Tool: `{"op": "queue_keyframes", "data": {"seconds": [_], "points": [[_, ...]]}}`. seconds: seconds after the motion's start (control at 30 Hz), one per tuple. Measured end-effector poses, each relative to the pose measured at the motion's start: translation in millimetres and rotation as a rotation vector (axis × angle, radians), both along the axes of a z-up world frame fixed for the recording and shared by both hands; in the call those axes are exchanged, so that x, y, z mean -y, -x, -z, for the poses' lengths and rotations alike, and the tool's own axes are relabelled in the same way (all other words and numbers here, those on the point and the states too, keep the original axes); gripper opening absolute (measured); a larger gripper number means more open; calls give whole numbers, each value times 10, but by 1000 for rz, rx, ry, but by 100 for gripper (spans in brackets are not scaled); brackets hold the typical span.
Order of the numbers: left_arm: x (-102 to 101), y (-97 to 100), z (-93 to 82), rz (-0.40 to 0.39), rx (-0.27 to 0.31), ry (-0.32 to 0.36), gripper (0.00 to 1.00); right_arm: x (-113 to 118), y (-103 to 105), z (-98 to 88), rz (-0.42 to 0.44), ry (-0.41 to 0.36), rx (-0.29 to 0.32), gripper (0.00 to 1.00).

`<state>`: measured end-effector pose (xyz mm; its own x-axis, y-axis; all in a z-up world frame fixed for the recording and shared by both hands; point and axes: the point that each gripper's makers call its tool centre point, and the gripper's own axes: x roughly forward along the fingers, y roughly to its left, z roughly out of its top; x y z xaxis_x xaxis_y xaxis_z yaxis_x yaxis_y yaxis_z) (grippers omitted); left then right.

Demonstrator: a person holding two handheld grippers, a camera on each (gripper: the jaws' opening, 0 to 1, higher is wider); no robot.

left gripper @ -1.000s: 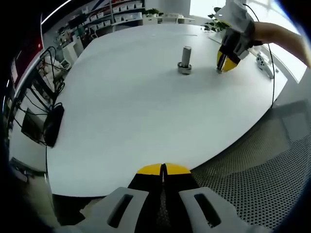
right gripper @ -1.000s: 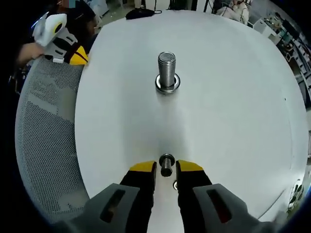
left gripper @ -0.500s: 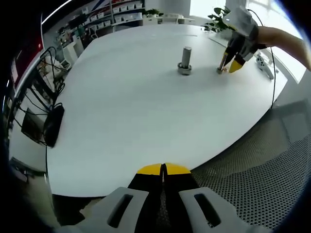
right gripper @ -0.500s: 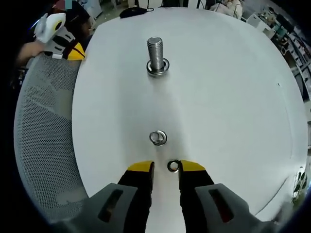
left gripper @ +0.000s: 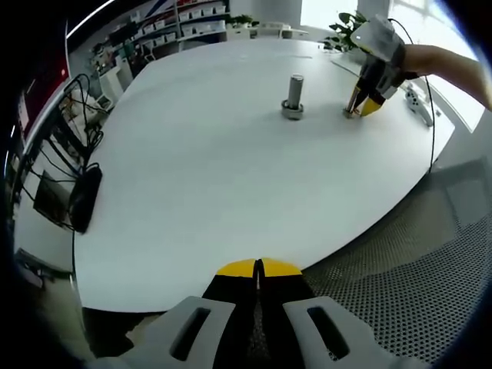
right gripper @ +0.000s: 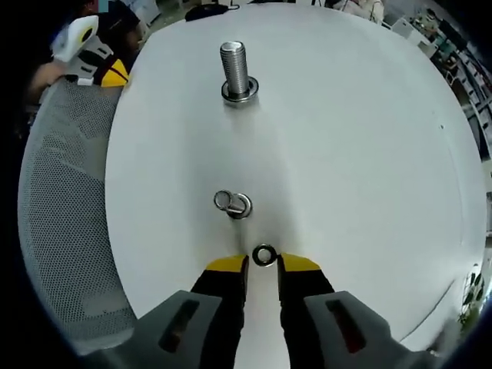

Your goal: Place the washer onto the threaded stud by aligning its center hole with the stud, sliding it down to the base, and recovering from edge contact or off-axis alignment until the washer reaches the visible bottom stop.

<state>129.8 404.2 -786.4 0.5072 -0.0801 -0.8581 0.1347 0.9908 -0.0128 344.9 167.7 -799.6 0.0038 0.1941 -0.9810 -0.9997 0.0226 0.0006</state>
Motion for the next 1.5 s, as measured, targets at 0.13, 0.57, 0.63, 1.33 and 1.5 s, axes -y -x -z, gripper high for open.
{"op": "queue_keyframes", "data": {"seconds": [0.13, 0.57, 0.63, 1.33, 1.5], "points": [[-3, -3, 1, -1, 2, 1, 0, -5, -27, 3, 46, 5, 6, 16], [-2, 6, 5, -1, -5, -1, 0, -3, -42, 9, 107, 1, 5, 15], [-3, 4, 9, -2, -4, -1, 0, -4, -36, 9, 79, 2, 3, 15], [-7, 11, 9, -2, -8, -3, 0, -78, -84, 2, 38, -47, 20, 15], [-5, 8, 6, -4, -6, -3, 0, -76, -90, 2, 33, -43, 29, 14]]}}
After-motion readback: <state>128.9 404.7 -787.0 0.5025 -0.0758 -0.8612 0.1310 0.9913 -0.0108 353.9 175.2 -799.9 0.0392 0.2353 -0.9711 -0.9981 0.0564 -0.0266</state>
